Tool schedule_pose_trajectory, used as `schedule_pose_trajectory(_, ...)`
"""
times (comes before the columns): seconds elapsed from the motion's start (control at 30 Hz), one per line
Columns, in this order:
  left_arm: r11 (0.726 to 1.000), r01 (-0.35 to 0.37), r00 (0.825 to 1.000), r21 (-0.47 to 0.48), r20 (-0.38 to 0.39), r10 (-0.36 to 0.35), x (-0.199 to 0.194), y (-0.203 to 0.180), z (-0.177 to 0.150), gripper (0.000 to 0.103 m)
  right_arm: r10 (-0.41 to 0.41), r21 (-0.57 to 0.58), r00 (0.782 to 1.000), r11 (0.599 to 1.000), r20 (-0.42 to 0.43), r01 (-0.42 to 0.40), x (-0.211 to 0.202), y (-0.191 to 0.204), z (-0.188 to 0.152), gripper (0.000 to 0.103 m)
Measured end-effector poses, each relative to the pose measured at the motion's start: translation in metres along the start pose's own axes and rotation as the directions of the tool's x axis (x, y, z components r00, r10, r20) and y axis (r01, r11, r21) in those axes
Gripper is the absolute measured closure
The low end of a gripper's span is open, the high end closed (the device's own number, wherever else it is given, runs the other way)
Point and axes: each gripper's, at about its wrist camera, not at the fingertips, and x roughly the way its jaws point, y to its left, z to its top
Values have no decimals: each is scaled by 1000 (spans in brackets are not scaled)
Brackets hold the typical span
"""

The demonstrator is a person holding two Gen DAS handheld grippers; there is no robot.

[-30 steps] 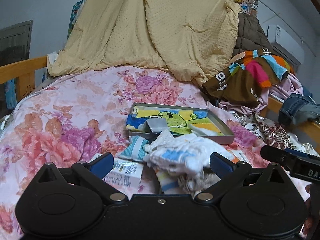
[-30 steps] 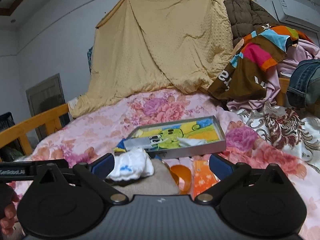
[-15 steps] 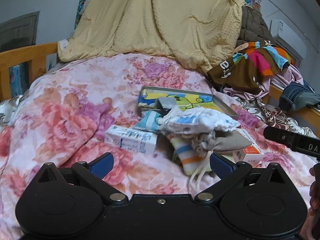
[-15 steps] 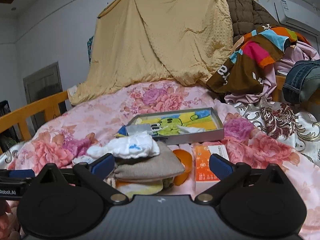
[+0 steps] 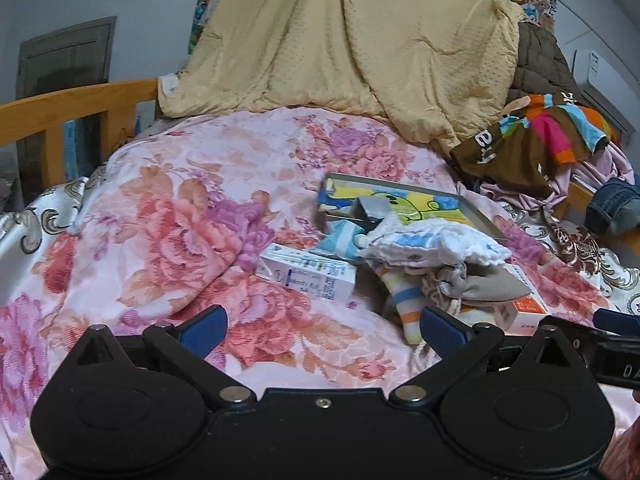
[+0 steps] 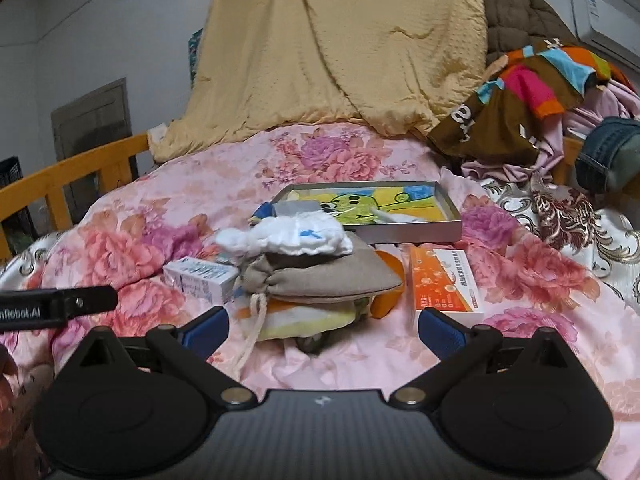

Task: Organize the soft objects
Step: 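Move both tools back over the pile toward the white fluffy bundle and beige pouch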

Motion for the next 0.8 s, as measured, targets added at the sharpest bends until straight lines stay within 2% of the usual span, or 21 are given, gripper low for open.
schedule_pose_trajectory(0.37,998,-39,999,-46,-17,39,5,9,-1,1,12,17,1000,1000,-7,-12,2,-6,0,0)
schedule_pose_trajectory(0.47,998,-29,999,-58,-31,27,7,6,-1,1,18,27,1000,999,1,-18,2,-8,0,0)
schedule_pose_trajectory(0.67,1000,-6,1000,-25,-27,5,7,-4,2,1,10,64,999,998,39,-12,-3,-14,2,0)
schedule_pose_trajectory(0.8,998,51,998,-27,-22,-52,7,-8,6,1,-10,75,997,997,81,3,-8,-17,4,0)
